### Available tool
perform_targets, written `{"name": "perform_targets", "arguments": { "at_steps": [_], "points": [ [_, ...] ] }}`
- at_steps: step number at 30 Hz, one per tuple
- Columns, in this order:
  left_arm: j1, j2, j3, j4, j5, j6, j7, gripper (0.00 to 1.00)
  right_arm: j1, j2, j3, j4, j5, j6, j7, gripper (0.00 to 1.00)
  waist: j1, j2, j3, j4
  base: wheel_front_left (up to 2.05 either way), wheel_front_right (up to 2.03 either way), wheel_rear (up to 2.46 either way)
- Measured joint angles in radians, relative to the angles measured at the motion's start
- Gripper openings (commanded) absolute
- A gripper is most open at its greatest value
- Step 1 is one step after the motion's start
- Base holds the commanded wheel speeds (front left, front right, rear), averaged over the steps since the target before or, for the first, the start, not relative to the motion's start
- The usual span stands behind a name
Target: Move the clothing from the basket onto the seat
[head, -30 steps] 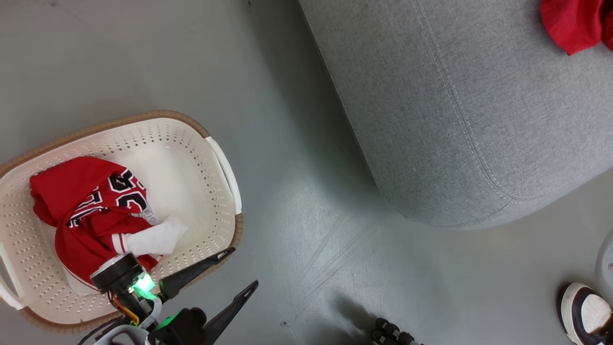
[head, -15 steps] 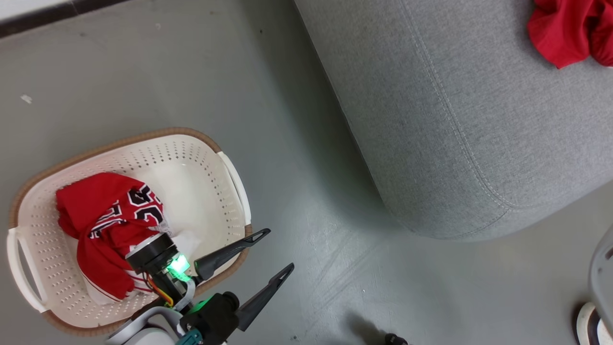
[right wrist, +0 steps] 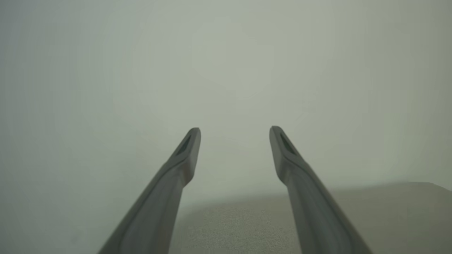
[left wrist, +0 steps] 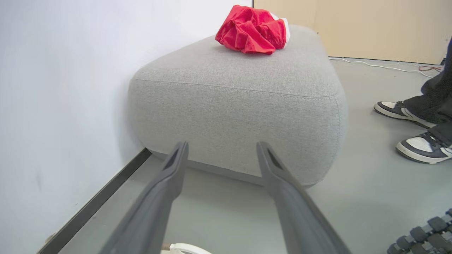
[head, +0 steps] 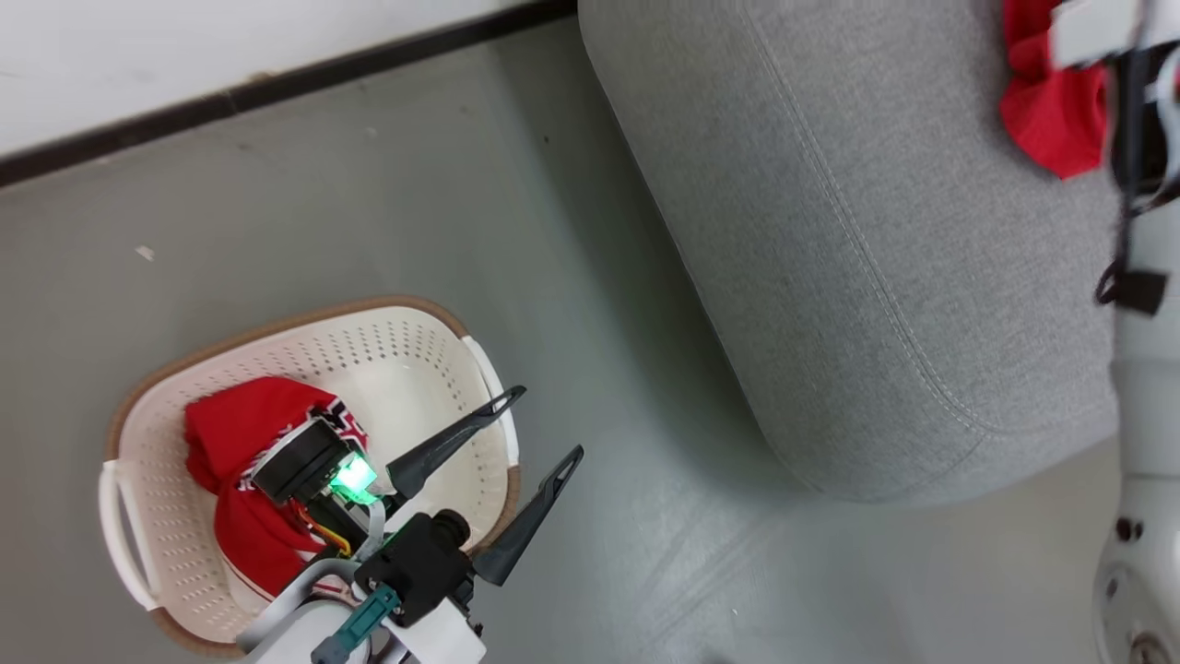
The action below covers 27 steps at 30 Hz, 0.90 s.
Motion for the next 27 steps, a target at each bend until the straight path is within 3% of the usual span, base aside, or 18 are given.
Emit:
{"name": "perform_targets", "arguments": {
  "at_steps": [7,18,27],
  "points": [
    [0.002,-0.046,0.033,0.002,-0.016,0.03,0.0,1.0,0.08,-0.001,0.101,-0.046,0.002,0.0,0.0,1.0,0.0,0.0,-0.068,0.034,0.0,0.0,0.0],
    [0.046,-0.098,0.105,0.009,-0.053,0.074,0.0,1.0,0.232,-0.008,0.17,-0.073,0.077,0.0,0.0,1.0,0.0,0.0,-0.178,0.096,0.0,0.0,0.0],
    [0.115,-0.142,0.212,0.013,-0.103,0.121,0.0,1.0,0.349,-0.01,0.265,-0.075,0.128,0.0,0.0,1.0,0.0,0.0,-0.265,0.153,0.0,0.0,0.0]
  ]
}}
